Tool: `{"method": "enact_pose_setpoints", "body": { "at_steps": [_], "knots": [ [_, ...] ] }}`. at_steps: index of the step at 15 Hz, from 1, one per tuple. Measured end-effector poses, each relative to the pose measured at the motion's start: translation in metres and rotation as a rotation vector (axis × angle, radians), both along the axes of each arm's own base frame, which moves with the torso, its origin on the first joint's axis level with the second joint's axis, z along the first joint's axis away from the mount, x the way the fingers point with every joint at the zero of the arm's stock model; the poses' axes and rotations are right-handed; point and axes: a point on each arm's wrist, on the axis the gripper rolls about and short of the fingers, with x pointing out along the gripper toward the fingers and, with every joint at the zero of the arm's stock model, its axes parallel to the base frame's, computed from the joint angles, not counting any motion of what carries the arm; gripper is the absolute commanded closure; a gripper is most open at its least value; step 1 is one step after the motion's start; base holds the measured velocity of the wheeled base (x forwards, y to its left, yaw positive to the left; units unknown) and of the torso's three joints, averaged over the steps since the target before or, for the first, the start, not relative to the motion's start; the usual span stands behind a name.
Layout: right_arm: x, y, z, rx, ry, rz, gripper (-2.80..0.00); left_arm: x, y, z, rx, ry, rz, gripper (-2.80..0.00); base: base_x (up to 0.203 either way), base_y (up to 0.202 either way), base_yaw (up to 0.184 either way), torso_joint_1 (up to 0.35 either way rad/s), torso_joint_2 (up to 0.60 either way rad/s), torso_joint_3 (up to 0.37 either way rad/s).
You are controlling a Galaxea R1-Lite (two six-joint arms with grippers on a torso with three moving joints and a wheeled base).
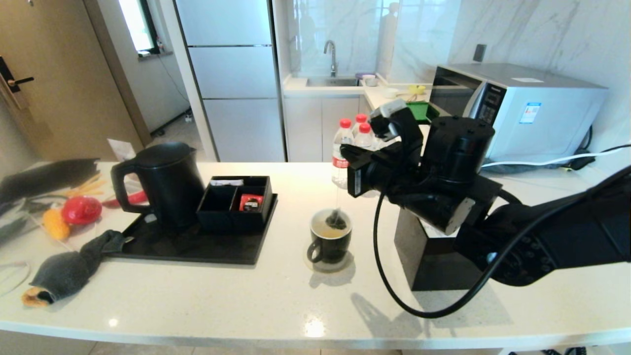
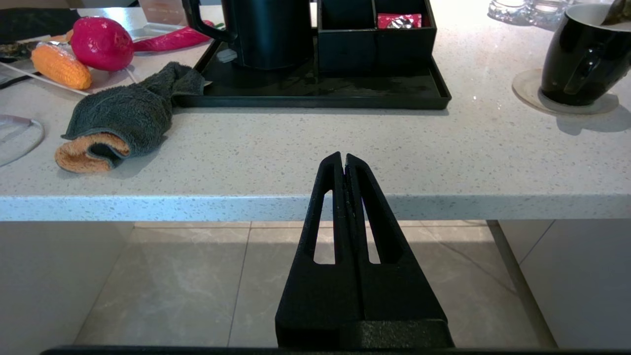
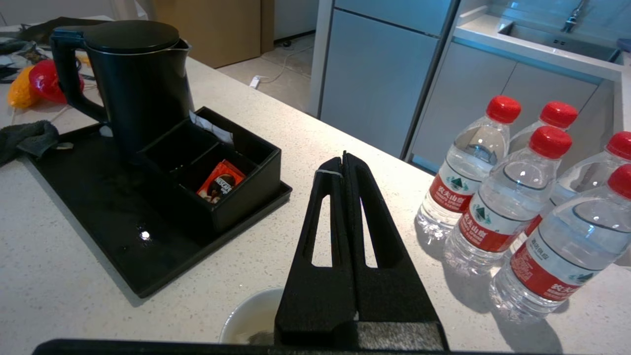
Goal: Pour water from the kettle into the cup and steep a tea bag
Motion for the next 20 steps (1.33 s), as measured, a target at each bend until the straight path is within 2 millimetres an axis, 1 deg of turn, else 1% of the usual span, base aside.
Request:
{"method": "enact_pose_setpoints", "body": {
  "at_steps": [4,9,14,20],
  "knots": [
    [0.001,-0.007,0.002,0.000,-0.003,-0.018,0.00,0.000,0.000,0.000,0.000,0.000,0.000,0.00,0.000,0.000,0.000,0.000,0.00,0.000],
    [-0.004,-0.021,-0.007,-0.024,0.026,-0.040,0.00,0.000,0.000,0.000,0.001,0.000,0.000,0.00,0.000,0.000,0.000,0.000,0.00,0.000],
    [-0.004,-0.030,-0.004,-0.021,0.024,-0.061,0.00,0.000,0.000,0.000,0.000,0.000,0.000,0.00,0.000,0.000,0.000,0.000,0.00,0.000],
    [-0.002,-0.035,-0.001,-0.017,0.018,-0.075,0.00,0.000,0.000,0.000,0.000,0.000,0.000,0.00,0.000,0.000,0.000,0.000,0.00,0.000]
  ]
}}
